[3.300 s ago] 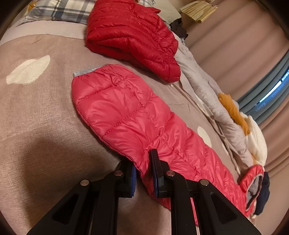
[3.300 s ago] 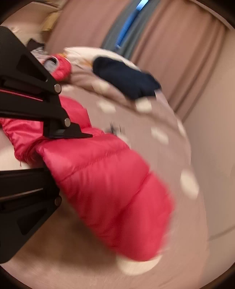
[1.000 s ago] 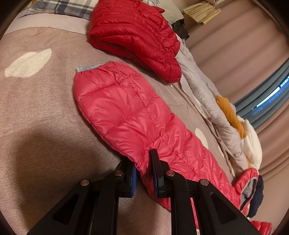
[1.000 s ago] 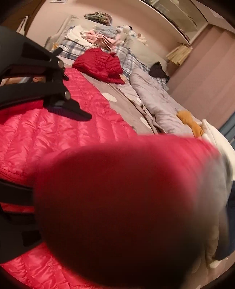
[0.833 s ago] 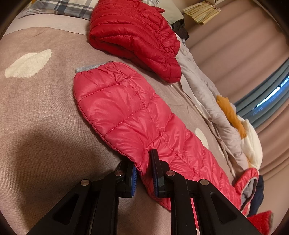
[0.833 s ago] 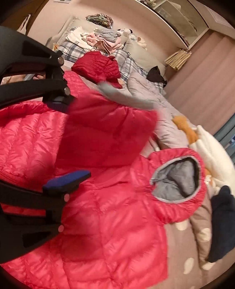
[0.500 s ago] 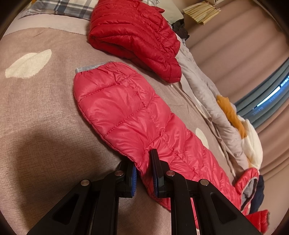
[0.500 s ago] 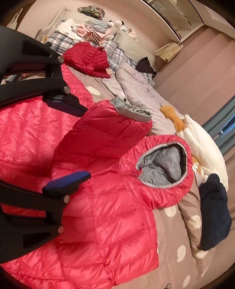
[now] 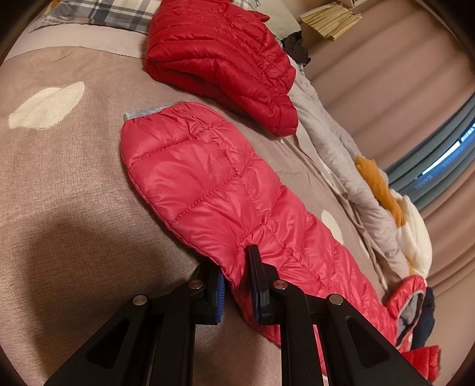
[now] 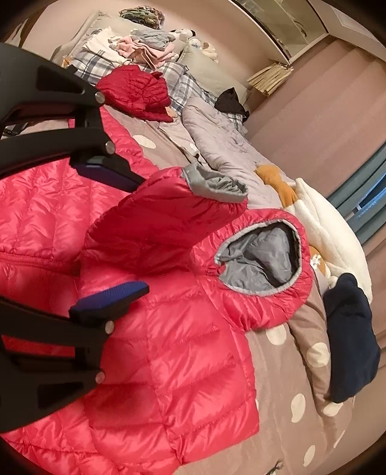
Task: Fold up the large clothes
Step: 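Lift the open right gripper away from the folded sleeve, then fold the held sleeve across the jacket body with the left gripper and open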
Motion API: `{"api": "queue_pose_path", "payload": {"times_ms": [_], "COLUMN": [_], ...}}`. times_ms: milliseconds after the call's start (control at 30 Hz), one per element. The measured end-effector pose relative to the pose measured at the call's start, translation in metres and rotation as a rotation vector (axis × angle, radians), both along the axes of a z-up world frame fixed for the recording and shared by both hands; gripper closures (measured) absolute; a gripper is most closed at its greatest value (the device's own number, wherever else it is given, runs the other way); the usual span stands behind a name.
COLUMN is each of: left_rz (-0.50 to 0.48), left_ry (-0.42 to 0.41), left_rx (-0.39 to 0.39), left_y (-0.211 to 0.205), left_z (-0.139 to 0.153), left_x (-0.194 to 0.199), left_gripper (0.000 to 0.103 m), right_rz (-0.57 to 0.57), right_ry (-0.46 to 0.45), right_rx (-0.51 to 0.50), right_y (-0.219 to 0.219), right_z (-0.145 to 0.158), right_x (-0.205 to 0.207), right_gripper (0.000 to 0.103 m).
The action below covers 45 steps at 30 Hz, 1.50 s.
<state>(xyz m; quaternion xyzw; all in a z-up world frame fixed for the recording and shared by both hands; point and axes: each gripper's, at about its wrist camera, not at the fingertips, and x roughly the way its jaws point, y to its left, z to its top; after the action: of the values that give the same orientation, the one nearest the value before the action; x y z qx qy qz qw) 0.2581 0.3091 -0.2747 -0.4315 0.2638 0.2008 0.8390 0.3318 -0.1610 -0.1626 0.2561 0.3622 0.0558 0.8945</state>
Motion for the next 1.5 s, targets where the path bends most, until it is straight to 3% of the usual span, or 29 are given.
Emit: {"api": "queue_pose_path", "payload": {"times_ms": [100,233,300,433,667,767,833,1033,1200,1367,1500], "left_rz": [0.0,-0.001,-0.001,-0.002,0.006,0.011,0.012,0.017,0.008,-0.073,-0.125], "left_ry": [0.003,0.003,-0.002,-0.003,0.037,0.071,0.091,0.127,0.102,0.053,0.014], "left_rx": [0.004,0.006,0.0,0.0,0.048,0.084,0.115,0.203,0.265,0.33,0.393], "left_y": [0.0,-0.001,-0.001,-0.001,-0.005,-0.01,-0.014,-0.024,-0.035,-0.064,-0.095], "left_z": [0.0,0.001,0.001,0.0,0.005,0.009,0.013,0.027,0.045,0.071,0.092], "left_x": [0.0,0.001,0.001,0.001,0.003,0.006,0.008,0.01,0.01,0.013,0.011], "left_gripper": [0.088,0.088,0.088,0.088,0.088,0.088,0.088,0.088,0.088,0.088,0.088], "right_rz": [0.019,0.072,0.085,0.037,-0.079,-0.126,-0.14,-0.134,-0.164,-0.232,-0.296], "right_ry": [0.008,-0.013,-0.047,-0.075,0.03,0.11,0.101,0.082,0.057,0.037,0.037], "right_rx": [0.015,0.022,0.028,-0.021,-0.101,-0.07,-0.061,-0.044,-0.141,-0.204,-0.147], "right_y": [-0.001,0.007,0.01,0.007,-0.018,-0.033,-0.038,-0.041,-0.05,-0.074,-0.101], "right_z": [0.005,0.018,0.026,0.031,-0.018,-0.048,-0.052,-0.028,-0.007,0.004,0.004], "right_x": [-0.006,-0.015,-0.019,-0.015,0.008,0.018,0.018,0.006,-0.016,-0.03,-0.038], "right_gripper": [0.04,0.028,0.027,0.028,0.043,0.052,0.054,0.05,0.05,0.049,0.048]}}
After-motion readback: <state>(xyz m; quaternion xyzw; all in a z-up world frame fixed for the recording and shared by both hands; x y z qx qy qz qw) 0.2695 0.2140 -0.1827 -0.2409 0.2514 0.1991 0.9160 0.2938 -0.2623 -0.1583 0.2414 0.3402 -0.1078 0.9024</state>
